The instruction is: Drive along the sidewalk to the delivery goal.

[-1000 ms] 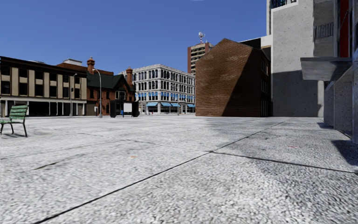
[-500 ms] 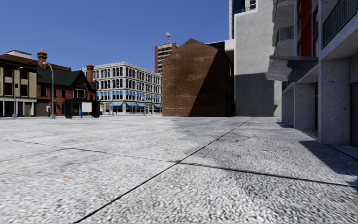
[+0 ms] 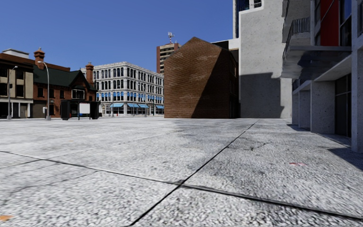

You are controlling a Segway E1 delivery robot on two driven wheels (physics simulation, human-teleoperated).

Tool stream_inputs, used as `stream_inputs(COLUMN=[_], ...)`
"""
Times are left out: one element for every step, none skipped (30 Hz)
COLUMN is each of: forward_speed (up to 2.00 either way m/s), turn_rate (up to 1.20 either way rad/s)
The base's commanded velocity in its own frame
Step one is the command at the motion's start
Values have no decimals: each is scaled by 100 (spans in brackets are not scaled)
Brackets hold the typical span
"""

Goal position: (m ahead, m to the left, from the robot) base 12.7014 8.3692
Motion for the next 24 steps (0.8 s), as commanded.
stream_inputs(forward_speed=[159,159,159,159,159,159,159,159,159,159,159,159,159,159,159,159,159,159,159,159,159,159,159,159], turn_rate=[0,0,0,0,0,0,0,0,0,0,0,0,0,0,0,0,0,0,0,0,0,0,0,0])
